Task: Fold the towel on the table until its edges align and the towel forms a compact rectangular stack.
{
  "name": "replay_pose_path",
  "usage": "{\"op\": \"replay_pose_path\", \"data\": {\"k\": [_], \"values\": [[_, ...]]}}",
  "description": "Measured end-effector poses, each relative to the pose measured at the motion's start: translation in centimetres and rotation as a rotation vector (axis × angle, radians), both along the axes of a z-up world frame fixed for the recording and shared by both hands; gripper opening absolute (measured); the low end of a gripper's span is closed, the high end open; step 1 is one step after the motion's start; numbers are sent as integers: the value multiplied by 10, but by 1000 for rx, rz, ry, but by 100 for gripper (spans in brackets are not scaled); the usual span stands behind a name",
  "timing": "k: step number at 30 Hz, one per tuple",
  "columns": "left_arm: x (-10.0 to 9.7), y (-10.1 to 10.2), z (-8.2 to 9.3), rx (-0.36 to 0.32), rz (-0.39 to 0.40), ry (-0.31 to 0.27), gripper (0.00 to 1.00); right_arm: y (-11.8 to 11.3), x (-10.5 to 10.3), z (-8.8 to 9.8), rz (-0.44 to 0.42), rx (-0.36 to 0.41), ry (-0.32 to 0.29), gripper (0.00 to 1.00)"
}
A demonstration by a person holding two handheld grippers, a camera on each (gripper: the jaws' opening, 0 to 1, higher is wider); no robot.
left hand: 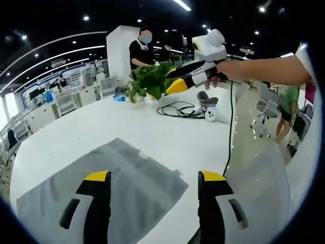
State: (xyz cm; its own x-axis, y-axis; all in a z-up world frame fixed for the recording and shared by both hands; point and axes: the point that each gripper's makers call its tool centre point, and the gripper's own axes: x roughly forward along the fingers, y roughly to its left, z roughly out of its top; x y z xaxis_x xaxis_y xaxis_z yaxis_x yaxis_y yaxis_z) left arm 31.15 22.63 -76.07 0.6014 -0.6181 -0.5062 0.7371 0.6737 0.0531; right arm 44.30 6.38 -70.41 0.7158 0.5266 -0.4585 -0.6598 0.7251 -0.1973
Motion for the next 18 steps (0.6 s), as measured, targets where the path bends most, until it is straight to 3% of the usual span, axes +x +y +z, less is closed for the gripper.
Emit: {"op": "replay_pose_path", "data": {"k": [7, 13, 18], "values": [[1, -5, -15, 10, -17, 42, 63, -1, 24, -21, 0, 29, 56, 55], [4, -10, -28, 13, -24, 83, 57, 4, 41, -43, 15, 3, 101, 51], [4, -16, -36, 5, -32, 112, 57, 16, 53, -57, 43, -21, 123, 46]]}}
